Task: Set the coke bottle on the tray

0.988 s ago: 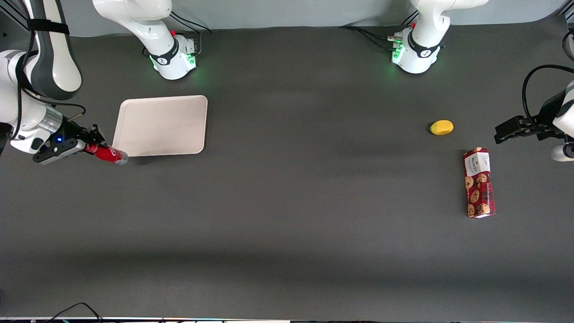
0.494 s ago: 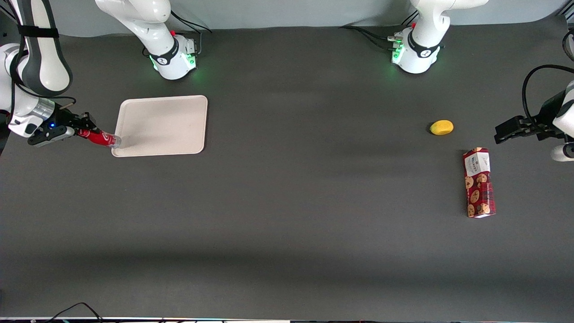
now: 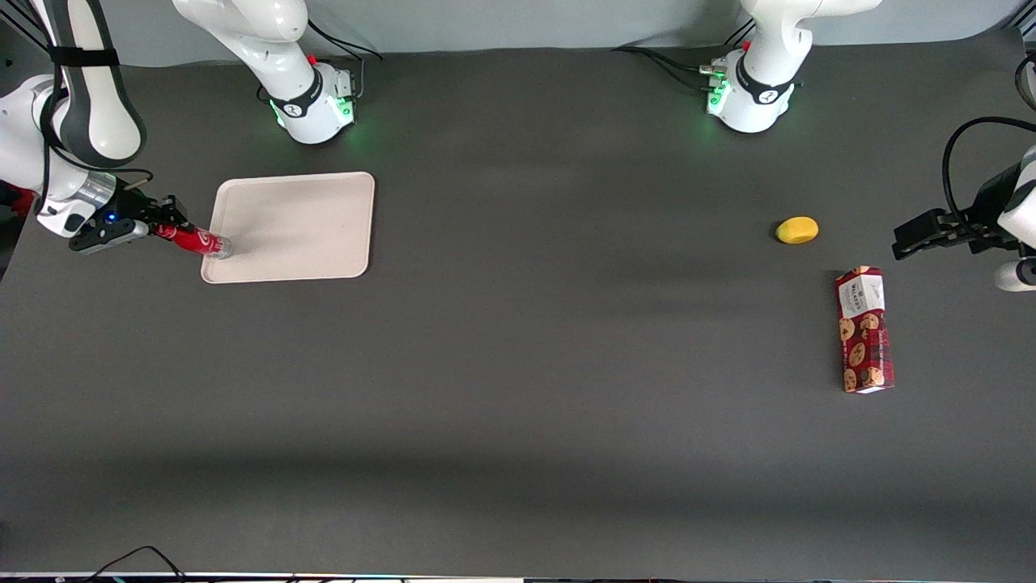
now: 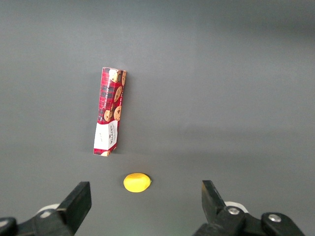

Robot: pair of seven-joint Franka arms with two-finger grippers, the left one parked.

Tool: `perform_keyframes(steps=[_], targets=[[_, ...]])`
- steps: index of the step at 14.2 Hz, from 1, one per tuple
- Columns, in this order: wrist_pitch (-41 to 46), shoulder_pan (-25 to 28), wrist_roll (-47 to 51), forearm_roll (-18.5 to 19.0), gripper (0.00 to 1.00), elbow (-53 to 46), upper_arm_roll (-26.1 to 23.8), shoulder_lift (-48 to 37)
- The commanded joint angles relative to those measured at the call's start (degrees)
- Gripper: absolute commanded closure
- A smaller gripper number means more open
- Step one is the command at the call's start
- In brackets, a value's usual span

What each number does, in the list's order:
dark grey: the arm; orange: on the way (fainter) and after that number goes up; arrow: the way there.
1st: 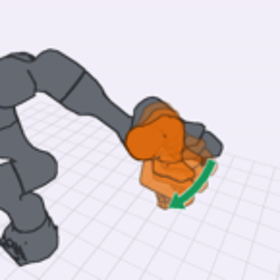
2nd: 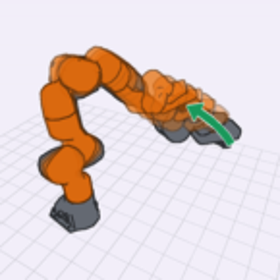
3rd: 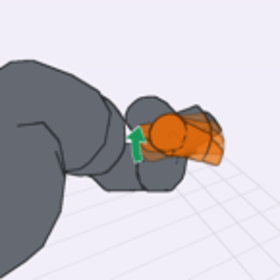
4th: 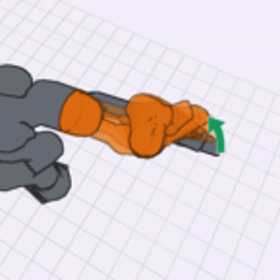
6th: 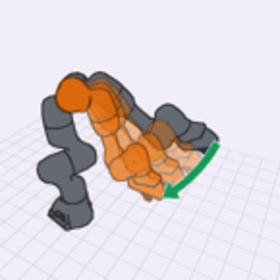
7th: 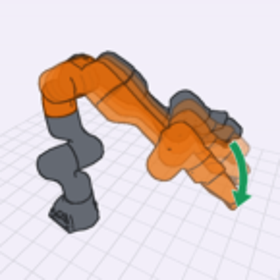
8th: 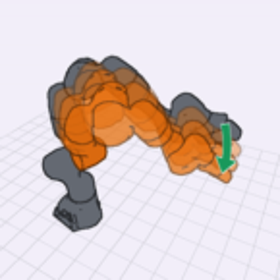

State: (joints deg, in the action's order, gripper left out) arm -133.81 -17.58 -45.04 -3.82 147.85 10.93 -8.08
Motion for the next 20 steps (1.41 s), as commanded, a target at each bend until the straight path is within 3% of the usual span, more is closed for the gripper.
perform_keyframes(steps=[1,2,3,6,9,16,20], targets=[[-0.49,-0.79,0.82,-1.19,1.0,0.86,-0.65,-1.77],[-0.49,-0.7,1.61,-1.37,1.0,0.78,-0.73,-1.16],[-0.83,-0.79,1.79,-1.54,0.13,0.69,-0.74,-0.63],[-1.45,-0.79,1.8,-1.54,0.0,0.34,-0.74,-1.15],[1.08,-0.62,2.15,-1.54,0.0,-3.6,-1.43,-1.5],[20.31,-0.44,9.25,-0.58,0.0,-26.79,-12.14,-0.63],[32.18,-0.09,21.36,-0.14,0.0,-40.94,-20.14,0.78]])
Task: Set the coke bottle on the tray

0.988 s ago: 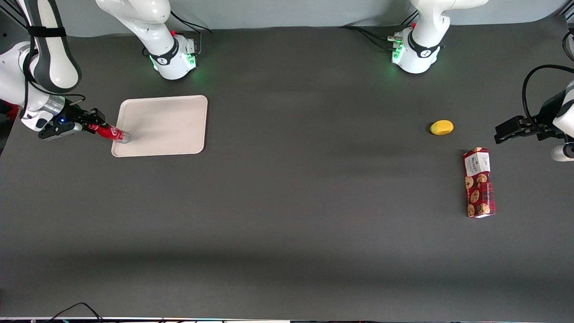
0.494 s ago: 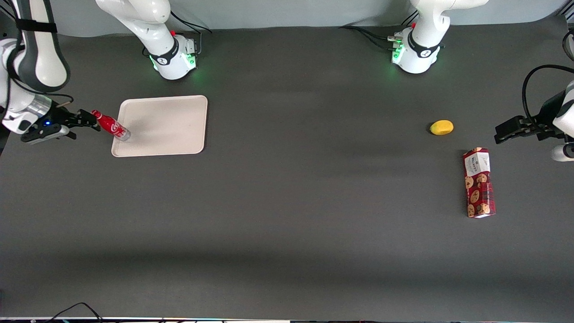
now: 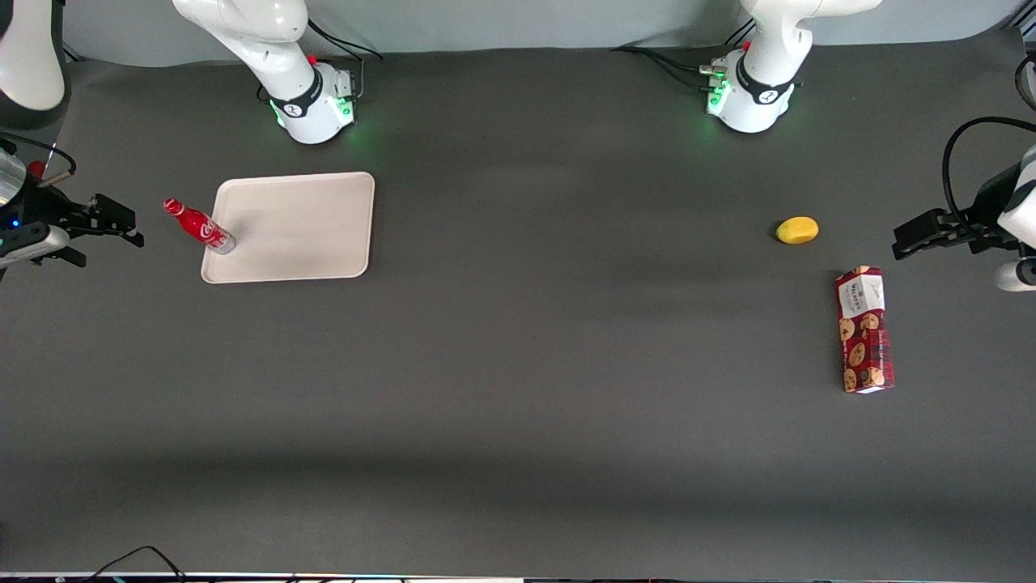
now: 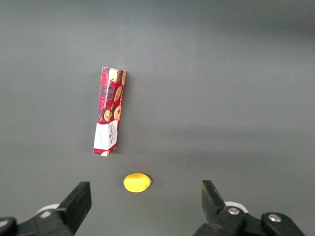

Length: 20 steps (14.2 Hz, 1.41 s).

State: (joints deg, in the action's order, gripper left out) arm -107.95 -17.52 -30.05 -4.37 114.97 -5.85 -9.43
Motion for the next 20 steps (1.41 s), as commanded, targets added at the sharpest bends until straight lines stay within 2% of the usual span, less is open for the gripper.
perform_keyframes(steps=[1,5,6,8,10,12,13,16,18,20], targets=[[8.79,-0.06,9.37,0.42,0.0,-11.48,-4.86,3.01],[12.94,0.38,11.6,1.29,0.0,-21.79,-7.07,7.23],[13.72,2.65,11.68,1.47,0.0,-21.98,-6.2,6.71],[15.92,9.31,14.47,2.26,0.0,-22.85,-0.34,6.53],[20.04,17.31,21.58,3.93,0.0,-24.61,5.12,6.62],[19.8,21.9,25.3,4.63,0.0,-25.05,8.65,7.4],[19.71,22.52,25.22,5.68,0.0,-25.31,9.01,8.1],[19.8,21.83,25.48,5.69,0.0,-28.91,9.54,10.39],[21.11,20.6,25.39,5.08,0.0,-27.09,9.89,9.96],[20.68,21.65,25.22,4.99,0.0,-22.71,12.34,7.34]])
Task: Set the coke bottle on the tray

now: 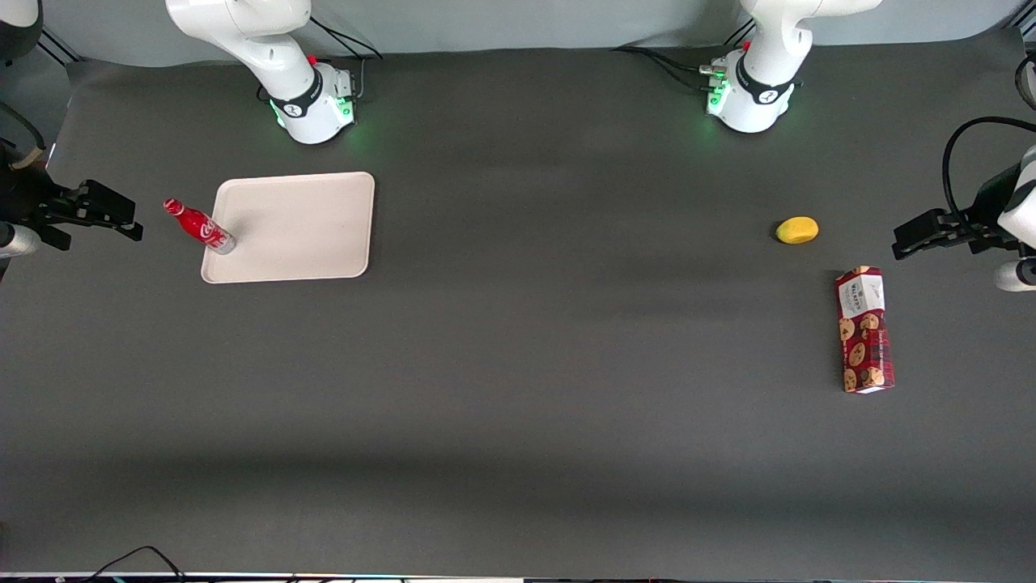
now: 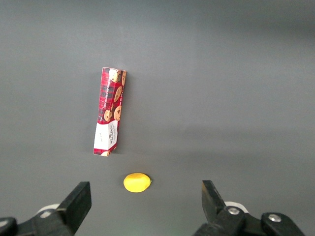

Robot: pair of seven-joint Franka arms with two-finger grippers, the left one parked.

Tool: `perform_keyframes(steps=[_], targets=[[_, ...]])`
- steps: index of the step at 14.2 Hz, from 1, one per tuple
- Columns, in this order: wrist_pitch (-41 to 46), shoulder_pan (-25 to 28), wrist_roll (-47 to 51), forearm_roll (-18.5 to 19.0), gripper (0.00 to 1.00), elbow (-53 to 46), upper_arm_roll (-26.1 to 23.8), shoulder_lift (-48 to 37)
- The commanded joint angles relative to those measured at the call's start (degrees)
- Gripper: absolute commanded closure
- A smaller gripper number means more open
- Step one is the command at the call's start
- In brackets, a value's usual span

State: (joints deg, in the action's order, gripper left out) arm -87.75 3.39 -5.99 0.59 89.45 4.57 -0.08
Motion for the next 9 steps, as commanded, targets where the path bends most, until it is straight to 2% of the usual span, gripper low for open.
perform_keyframes(steps=[1,9], targets=[[0.04,0.66,1.15,0.02,0.0,4.75,2.29,-3.17],[-0.32,0.13,0.89,0.72,0.0,3.64,2.46,-3.18]])
